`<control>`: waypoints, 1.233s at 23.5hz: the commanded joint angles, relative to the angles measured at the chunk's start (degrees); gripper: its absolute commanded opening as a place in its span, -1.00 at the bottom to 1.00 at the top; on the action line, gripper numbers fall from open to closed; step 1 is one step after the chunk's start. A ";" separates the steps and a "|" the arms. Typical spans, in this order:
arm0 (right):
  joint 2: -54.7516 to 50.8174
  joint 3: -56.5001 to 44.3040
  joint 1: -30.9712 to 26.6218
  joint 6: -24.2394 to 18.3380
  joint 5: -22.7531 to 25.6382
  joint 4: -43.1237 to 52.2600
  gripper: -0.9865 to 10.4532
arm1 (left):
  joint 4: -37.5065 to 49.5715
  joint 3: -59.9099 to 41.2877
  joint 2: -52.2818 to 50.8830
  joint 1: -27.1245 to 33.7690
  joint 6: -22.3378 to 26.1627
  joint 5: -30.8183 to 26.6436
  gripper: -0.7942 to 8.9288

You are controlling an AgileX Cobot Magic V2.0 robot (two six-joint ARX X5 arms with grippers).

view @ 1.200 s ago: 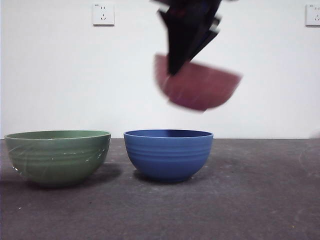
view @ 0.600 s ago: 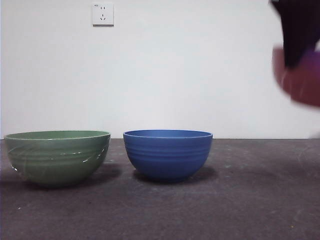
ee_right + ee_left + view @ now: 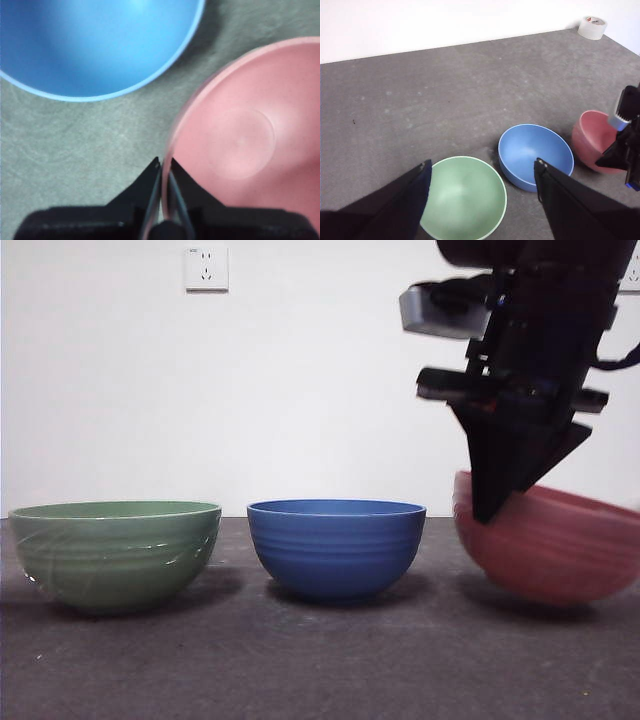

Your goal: Pick up the green bowl on the top,put the green bowl on the left,pick up the red bowl in the middle,put the red bowl on the right

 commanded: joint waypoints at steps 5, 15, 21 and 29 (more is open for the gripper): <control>3.23 -0.17 0.09 -1.20 -1.38 1.62 -0.43 | -1.03 0.00 -0.07 0.13 0.61 0.11 -0.13; -22.58 -0.13 -0.44 -1.64 -1.44 8.39 -0.30 | 3.37 0.00 -0.07 0.13 2.32 -0.11 -0.14; -38.91 -2.93 -4.17 -1.60 -0.79 13.92 -0.86 | 5.73 -1.62 -0.44 0.13 6.69 -4.98 -0.85; -59.08 -21.62 -4.31 2.45 4.63 22.23 -0.86 | 15.52 -17.92 -10.45 0.13 4.79 -7.41 -0.85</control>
